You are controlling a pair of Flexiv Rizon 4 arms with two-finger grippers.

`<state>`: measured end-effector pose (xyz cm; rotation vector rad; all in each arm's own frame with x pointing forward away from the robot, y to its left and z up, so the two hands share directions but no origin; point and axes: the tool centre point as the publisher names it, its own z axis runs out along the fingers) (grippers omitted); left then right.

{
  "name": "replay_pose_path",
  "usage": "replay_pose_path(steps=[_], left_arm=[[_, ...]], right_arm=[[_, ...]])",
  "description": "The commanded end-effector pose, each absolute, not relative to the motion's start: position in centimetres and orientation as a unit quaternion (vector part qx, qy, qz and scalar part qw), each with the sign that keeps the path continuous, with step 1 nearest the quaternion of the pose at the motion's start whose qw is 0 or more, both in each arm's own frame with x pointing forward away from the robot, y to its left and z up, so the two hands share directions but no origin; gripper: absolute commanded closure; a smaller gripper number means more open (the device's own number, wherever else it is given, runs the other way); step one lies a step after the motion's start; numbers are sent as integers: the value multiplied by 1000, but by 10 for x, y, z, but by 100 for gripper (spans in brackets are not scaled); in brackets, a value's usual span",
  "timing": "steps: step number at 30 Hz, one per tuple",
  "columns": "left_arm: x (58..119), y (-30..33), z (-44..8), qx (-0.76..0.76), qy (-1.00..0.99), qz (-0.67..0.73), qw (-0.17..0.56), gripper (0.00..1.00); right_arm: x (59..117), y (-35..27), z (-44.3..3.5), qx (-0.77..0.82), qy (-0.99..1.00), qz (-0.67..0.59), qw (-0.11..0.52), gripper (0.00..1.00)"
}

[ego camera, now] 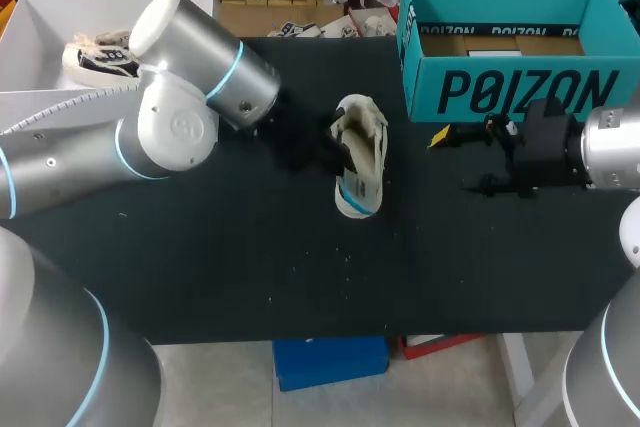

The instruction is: Take the shoe out of the shoebox, open the shoe tongue, remove and reinsert the insole, then place the shoe into the shoebox

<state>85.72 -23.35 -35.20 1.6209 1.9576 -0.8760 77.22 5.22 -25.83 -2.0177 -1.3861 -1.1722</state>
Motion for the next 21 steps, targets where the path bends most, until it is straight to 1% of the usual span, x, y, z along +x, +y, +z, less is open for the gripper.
replay_pose_path(steps=[1,11,21], left_arm=[[853,-229,-361,576,714,-319,239,100],[874,-228,-375,550,728,-321,256,100],[885,-231,-377,544,727,-321,269,100]], right_arm=[[773,53,-258,-727,-499,-421,212,0],[773,53,-258,-727,-499,-421,212,0],[773,53,-258,-727,-499,-421,212,0]])
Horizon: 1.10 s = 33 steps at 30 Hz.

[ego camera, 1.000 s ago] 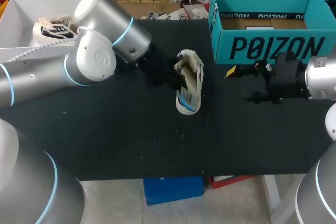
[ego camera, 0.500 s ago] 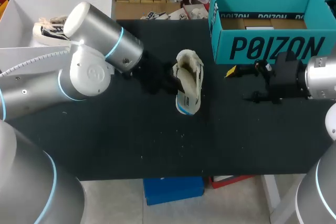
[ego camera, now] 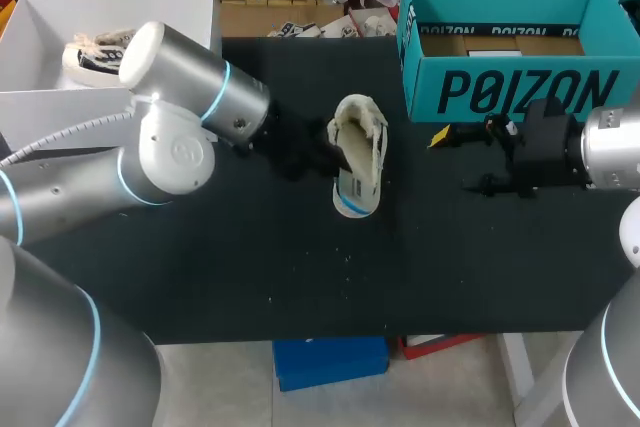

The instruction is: Take the shoe out of the shoebox, open the shoe tongue, remove and reinsert the insole, then place the shoe into the shoebox

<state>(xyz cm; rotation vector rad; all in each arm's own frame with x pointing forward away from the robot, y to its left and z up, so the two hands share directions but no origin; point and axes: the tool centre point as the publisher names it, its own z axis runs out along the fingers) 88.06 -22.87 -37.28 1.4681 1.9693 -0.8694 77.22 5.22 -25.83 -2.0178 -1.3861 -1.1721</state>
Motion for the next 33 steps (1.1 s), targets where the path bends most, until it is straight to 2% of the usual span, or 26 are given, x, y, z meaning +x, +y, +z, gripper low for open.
replay_pose_path(steps=[1,19,33], left_arm=[[888,-231,-377,544,727,-321,270,100],[915,-228,-382,540,729,-324,269,100],[890,-232,-369,554,678,-398,274,100]], right_arm=[[773,53,-258,-727,-499,-421,212,0],[773,53,-258,-727,-499,-421,212,0],[773,53,-258,-727,-499,-421,212,0]])
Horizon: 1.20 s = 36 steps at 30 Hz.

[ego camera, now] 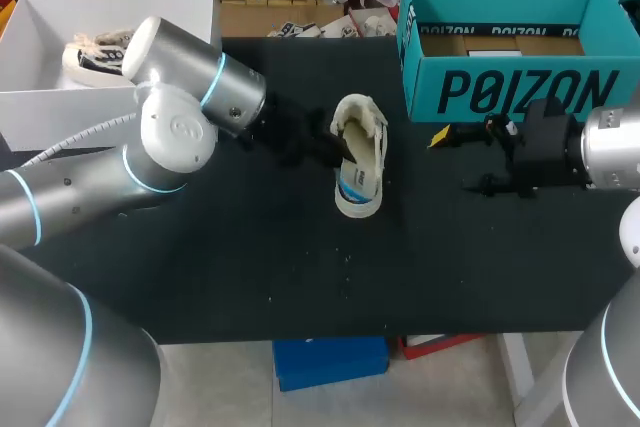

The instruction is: Take the shoe out of the shoebox, open the shoe tongue, remove and reinsert the insole, then place the shoe into the shoebox

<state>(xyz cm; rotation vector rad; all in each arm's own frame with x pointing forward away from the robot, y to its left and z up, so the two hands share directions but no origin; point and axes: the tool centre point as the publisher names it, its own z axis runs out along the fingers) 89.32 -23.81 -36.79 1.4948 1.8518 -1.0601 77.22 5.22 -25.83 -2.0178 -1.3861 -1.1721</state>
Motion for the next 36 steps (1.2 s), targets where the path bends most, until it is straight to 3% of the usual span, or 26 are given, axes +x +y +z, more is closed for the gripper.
replay_pose_path(steps=[1,17,18,19,20,21,24,27,31,36], left_arm=[[890,-232,-369,556,678,-396,273,100],[920,-242,-370,556,695,-367,270,100],[919,-243,-371,556,696,-367,268,89],[918,-243,-371,558,696,-367,266,53],[915,-242,-371,559,695,-368,264,42],[913,-242,-371,560,694,-369,262,48],[906,-239,-369,564,692,-371,256,34],[897,-238,-364,573,686,-371,254,35],[884,-238,-358,588,675,-371,247,50],[867,-239,-356,607,665,-372,225,55]], right_arm=[[773,53,-258,-727,-499,-421,212,0],[773,53,-258,-727,-499,-421,212,0],[773,53,-258,-727,-499,-421,212,0],[773,53,-258,-727,-499,-421,212,0],[773,53,-258,-727,-499,-421,212,0],[773,53,-258,-727,-499,-421,212,0],[773,53,-258,-727,-499,-421,212,0],[773,53,-258,-727,-499,-421,212,0],[773,53,-258,-727,-499,-421,212,0],[773,53,-258,-727,-499,-421,212,0]])
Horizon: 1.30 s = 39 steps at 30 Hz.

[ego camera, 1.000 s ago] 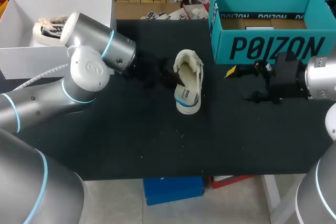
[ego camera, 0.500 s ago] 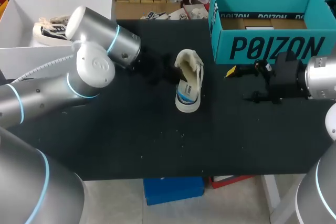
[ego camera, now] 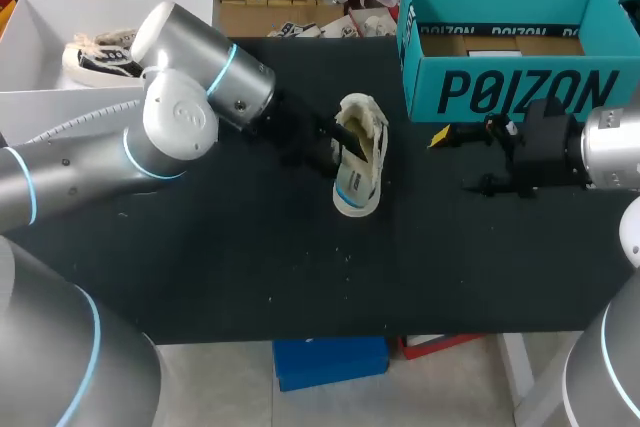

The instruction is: Take the shoe out of the shoebox, open the shoe tongue, remove and reinsert the insole, then place the shoe into the shoebox

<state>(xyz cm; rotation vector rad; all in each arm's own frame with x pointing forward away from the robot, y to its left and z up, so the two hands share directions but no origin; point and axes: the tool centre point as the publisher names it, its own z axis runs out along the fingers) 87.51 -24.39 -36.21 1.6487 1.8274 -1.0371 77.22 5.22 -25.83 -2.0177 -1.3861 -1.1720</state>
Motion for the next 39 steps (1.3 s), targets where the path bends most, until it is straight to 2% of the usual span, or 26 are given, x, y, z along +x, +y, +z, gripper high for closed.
replay_pose_path(steps=[1,3,4,5,6,39], left_arm=[[864,-239,-356,609,664,-371,224,56],[860,-238,-357,614,664,-369,217,60],[859,-237,-357,615,664,-368,216,67],[858,-235,-358,617,664,-365,211,81],[857,-234,-359,618,664,-365,207,100],[890,-234,-374,602,683,-345,228,100]], right_arm=[[773,53,-258,-727,-499,-421,212,0],[773,53,-258,-727,-499,-421,212,0],[773,53,-258,-727,-499,-421,212,0],[773,53,-258,-727,-499,-421,212,0],[773,53,-258,-727,-499,-421,212,0],[773,53,-258,-727,-499,-421,212,0]])
